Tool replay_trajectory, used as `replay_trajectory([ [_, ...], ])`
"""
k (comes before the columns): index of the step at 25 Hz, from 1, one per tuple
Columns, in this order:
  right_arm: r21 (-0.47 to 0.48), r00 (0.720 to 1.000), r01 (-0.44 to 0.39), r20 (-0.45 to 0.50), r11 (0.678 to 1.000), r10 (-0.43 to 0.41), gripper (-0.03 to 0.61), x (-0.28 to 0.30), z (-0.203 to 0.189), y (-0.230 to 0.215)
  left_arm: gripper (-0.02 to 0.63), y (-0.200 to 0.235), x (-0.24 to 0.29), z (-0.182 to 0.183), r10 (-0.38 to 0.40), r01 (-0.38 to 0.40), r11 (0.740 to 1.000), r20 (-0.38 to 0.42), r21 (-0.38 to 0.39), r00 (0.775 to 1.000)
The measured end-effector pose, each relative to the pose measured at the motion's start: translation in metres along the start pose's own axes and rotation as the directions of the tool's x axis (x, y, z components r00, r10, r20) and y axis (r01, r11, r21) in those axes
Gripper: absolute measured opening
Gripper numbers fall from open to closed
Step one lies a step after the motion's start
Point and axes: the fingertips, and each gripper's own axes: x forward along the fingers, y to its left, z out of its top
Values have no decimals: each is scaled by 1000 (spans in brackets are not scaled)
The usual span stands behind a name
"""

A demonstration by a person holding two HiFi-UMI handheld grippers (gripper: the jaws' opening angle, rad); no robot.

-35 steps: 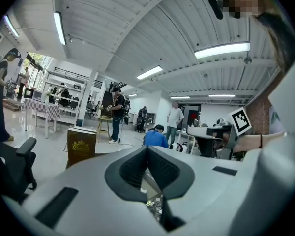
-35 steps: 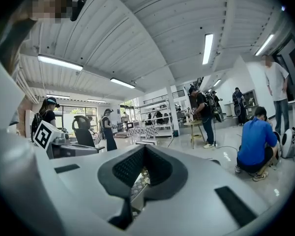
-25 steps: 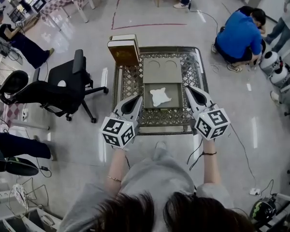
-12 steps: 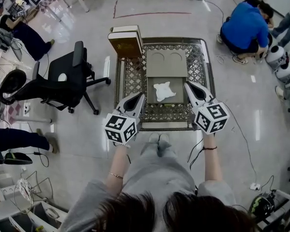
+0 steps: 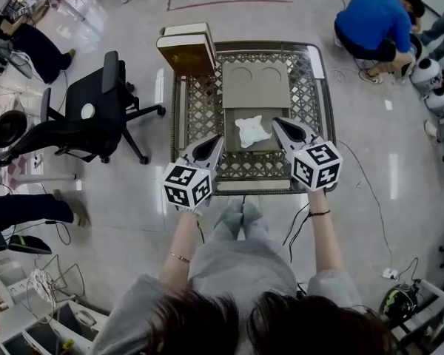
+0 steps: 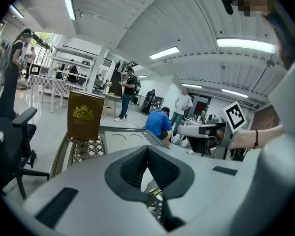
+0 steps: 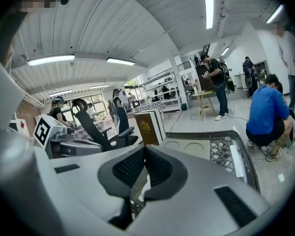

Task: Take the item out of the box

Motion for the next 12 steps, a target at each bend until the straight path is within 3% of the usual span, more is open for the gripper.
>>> replay_trajectory([
  [4,66,997,-39,-68,997,43,20,20,-22,-6,17,7,11,-17,-3,2,1000,-41,-22,999],
  [12,111,983,7,-183,994,14,21,55,-69,-28,17,20,31,-47,-9,2,997,-94,-74,995],
])
